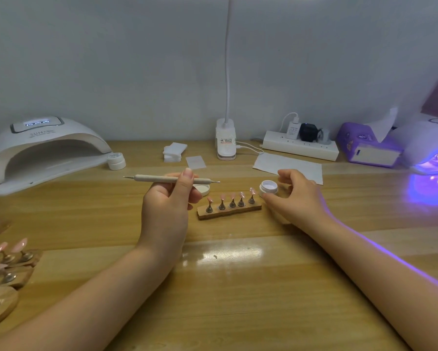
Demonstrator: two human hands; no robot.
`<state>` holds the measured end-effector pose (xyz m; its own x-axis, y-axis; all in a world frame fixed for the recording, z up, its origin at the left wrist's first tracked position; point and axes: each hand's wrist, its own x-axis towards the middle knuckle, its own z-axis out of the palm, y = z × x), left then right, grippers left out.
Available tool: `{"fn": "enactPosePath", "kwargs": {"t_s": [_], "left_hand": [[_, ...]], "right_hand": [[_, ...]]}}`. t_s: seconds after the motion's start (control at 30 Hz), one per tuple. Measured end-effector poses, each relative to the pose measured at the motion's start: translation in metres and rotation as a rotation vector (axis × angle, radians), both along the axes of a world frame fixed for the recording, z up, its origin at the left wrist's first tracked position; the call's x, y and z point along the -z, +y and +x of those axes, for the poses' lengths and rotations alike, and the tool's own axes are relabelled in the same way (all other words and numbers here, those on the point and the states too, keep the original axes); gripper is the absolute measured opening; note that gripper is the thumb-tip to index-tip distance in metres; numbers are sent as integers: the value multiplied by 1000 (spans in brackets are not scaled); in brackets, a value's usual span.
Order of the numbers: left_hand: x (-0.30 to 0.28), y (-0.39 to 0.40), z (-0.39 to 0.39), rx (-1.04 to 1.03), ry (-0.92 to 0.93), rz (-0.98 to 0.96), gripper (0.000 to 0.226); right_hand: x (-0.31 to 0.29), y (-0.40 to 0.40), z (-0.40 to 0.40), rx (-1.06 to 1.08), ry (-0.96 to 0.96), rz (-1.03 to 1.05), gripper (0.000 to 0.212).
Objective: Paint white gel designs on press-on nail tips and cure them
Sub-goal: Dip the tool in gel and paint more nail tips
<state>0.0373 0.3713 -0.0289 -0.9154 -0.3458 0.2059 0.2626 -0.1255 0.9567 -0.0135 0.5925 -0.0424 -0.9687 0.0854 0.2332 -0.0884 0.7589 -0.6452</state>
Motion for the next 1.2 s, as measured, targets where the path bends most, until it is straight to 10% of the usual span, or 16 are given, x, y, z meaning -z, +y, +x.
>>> {"fn": "enactPosePath", "kwargs": {"t_s": [0.23, 0.6, 1.2], "left_hand": [[0, -1, 0, -9, -13, 16, 22], [2, 1, 0, -7, -19, 0, 22], [5, 1, 0, 2, 10, -33, 22]], "right_hand": [[-16, -20, 21, -112, 553, 184, 17], [-2, -38, 28, -63, 300, 524, 35], [-2, -40, 33, -267, 459, 334, 13]]}}
